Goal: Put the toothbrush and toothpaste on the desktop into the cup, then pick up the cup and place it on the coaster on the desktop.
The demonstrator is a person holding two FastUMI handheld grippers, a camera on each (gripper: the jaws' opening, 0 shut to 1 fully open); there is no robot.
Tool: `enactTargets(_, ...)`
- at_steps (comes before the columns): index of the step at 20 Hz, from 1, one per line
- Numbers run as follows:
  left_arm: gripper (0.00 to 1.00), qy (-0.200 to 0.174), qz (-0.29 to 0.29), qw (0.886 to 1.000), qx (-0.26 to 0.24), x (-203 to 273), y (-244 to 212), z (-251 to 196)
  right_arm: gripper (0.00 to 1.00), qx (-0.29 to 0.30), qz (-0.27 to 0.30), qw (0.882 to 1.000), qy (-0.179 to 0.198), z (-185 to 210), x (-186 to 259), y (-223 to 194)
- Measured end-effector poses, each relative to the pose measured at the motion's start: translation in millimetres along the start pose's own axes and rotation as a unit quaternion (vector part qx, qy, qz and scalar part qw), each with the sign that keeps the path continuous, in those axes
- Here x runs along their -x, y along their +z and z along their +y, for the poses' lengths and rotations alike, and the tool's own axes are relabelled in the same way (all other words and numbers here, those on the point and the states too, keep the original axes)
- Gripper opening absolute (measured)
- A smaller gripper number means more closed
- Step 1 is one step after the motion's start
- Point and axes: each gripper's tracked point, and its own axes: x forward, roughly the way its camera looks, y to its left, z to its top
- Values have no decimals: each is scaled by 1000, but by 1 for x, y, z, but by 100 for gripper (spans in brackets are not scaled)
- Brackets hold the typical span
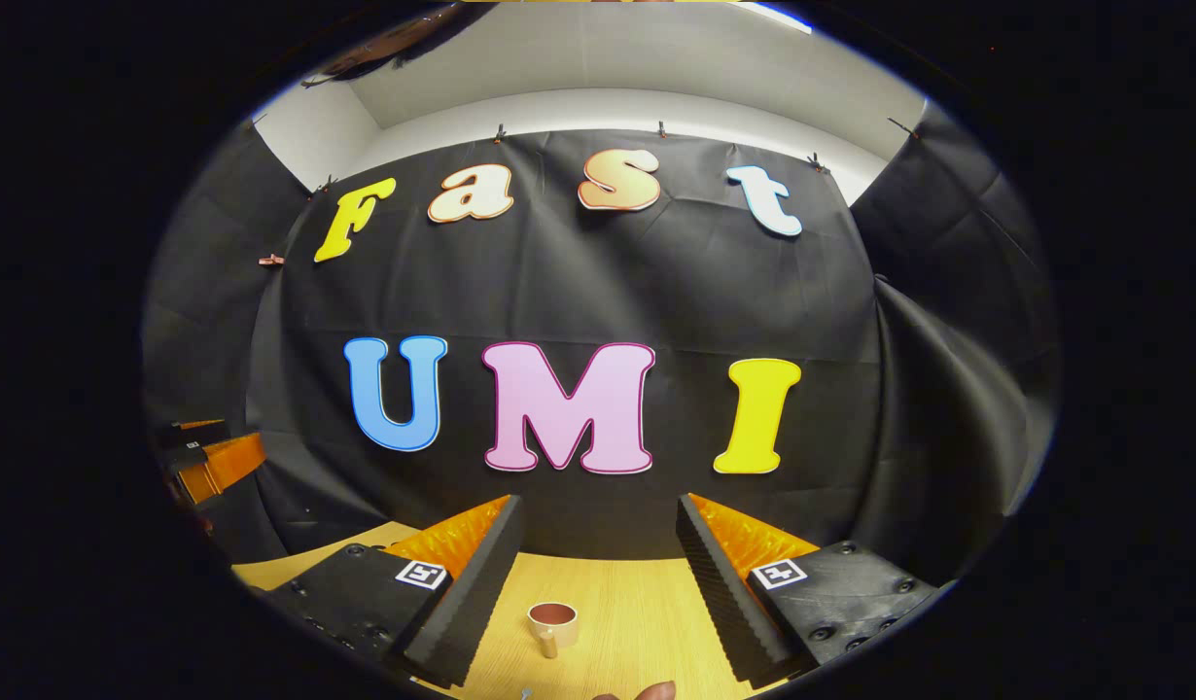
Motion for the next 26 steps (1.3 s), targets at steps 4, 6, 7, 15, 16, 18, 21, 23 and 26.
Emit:
enactTargets(4,97,-2,3,1000,1,-1,-3,-3,96,0,-1,1000,0,0,-1,0)
enactTargets(6,97,-12,17,1000,2,-2,-15,-11,96,3,2,1000,1,0,0,-3)
enactTargets(7,97,-20,40,999,-1,-3,-30,-19,96,5,6,1000,2,1,2,-6)
enactTargets(15,97,-79,252,963,-52,14,-230,-75,96,20,56,998,-12,-20,17,-39)
enactTargets(16,98,-92,275,956,-46,22,-257,-85,96,21,68,997,-14,-23,20,-46)
enactTargets(18,98,-91,326,940,-46,33,-307,-89,96,23,90,995,-20,-33,27,-61)
enactTargets(21,97,-68,384,918,-70,42,-365,-80,97,29,123,992,-26,-46,34,-85)
enactTargets(23,99,-52,411,906,-89,48,-395,-70,97,26,148,988,-27,-53,39,-102)
enactTargets(26,98,-45,446,888,-101,51,-428,-61,97,14,171,985,-29,-61,35,-120)
